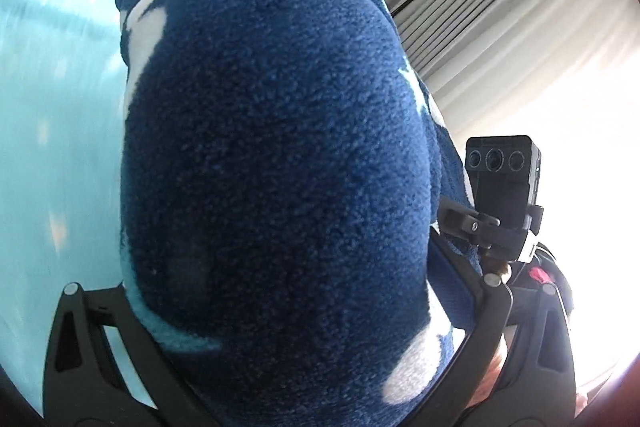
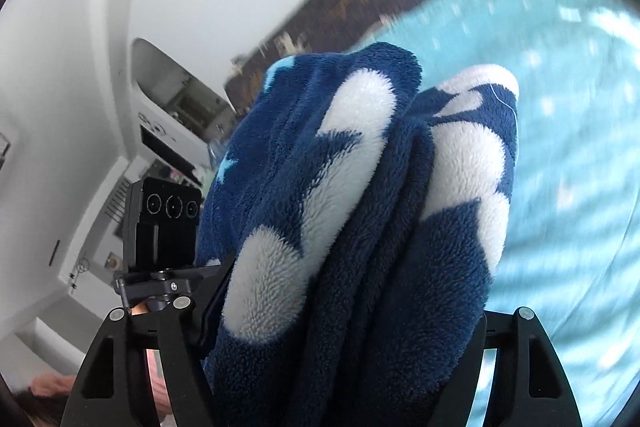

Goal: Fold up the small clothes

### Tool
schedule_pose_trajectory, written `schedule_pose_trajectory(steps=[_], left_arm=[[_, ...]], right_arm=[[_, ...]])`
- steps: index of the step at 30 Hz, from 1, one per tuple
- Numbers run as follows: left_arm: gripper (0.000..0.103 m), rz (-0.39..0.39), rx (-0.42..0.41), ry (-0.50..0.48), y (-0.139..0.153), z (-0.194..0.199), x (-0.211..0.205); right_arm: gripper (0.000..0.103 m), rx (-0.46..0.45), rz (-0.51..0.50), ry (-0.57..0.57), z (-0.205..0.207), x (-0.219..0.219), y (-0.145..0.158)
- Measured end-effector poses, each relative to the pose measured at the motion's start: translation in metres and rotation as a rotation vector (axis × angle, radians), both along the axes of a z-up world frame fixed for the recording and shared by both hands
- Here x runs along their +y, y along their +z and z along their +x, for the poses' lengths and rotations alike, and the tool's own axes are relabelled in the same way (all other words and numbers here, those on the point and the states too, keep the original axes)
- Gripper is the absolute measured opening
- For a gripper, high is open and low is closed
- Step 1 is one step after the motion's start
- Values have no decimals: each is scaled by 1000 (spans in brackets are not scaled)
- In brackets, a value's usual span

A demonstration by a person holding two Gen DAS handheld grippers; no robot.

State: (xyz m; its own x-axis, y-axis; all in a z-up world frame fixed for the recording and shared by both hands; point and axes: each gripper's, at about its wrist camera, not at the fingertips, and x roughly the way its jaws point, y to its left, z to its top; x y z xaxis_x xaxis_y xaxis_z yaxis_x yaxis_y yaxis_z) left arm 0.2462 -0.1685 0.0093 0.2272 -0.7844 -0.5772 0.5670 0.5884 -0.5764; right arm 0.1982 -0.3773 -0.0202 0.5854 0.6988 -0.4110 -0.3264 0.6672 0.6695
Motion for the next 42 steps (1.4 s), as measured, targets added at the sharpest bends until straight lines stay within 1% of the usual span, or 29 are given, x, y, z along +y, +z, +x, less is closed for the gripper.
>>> schedule_pose_trajectory(steps=[3,5,6,9,11,13,14,15,16,17,18,19,20,21,22,23,25,26,28,30,32,33,34,35,36,38,39,40,42], left_arm=[[103,2,-74,13,36,35,-25],[103,11,-111,33,52,64,-44],[103,22,-136,50,60,85,-57],[103,53,-169,89,63,125,-82],[103,74,-171,114,54,139,-97],[103,96,-147,142,34,163,-102],[103,118,-118,159,16,179,-105],[103,137,-95,169,4,188,-101],[103,175,-62,189,-15,203,-102],[103,204,-48,206,-25,213,-105],[103,248,-36,224,-46,223,-104],[103,280,-29,236,-66,225,-98],[103,277,-18,240,-79,232,-95],[103,221,-3,233,-88,236,-89],[103,183,-1,232,-91,237,-86],[103,176,-11,236,-92,236,-85],[103,189,-64,227,-90,234,-87],[103,197,-77,226,-90,221,-89],[103,198,-93,233,-90,219,-91],[103,199,-102,229,-89,216,-89],[103,201,-83,237,-85,218,-85],[103,202,-58,250,-83,218,-82],[103,201,-31,266,-80,217,-79],[103,199,-21,274,-79,219,-78],[102,186,-26,277,-71,210,-72],[102,163,-80,274,-52,188,-61],[102,147,-121,258,-37,169,-52],[102,139,-140,249,-29,158,-46],[102,119,-191,235,-8,121,-29]], right_arm=[[76,-60,-8,-30,32,-26,41],[76,-69,-14,-56,58,-45,61],[76,-68,-20,-70,73,-53,68],[76,-80,-83,-130,124,-73,83],[76,-79,-85,-163,151,-84,80],[76,-63,-59,-187,178,-93,68],[76,-47,-42,-199,192,-98,57],[76,-29,-33,-209,211,-86,49],[76,5,-26,-221,228,-89,30],[76,33,-23,-230,240,-89,17],[76,72,-25,-240,253,-90,-2],[76,116,-38,-254,266,-90,-24],[76,153,-56,-270,273,-92,-42],[76,195,-77,-287,280,-95,-63],[76,227,-90,-303,287,-94,-81],[77,231,-72,-320,293,-96,-95],[78,209,1,-333,297,-103,-108],[78,205,5,-341,297,-104,-110],[79,207,-27,-343,298,-106,-109],[79,216,-70,-353,291,-107,-98],[79,216,-108,-374,284,-113,-82],[79,206,-131,-388,279,-116,-74],[79,181,-165,-408,264,-115,-61],[79,159,-180,-410,247,-120,-55],[79,133,-201,-414,232,-119,-44],[79,73,-234,-406,196,-114,-21],[79,49,-247,-394,179,-110,-11],[79,26,-269,-384,154,-104,0],[79,-11,-291,-367,120,-96,13]])
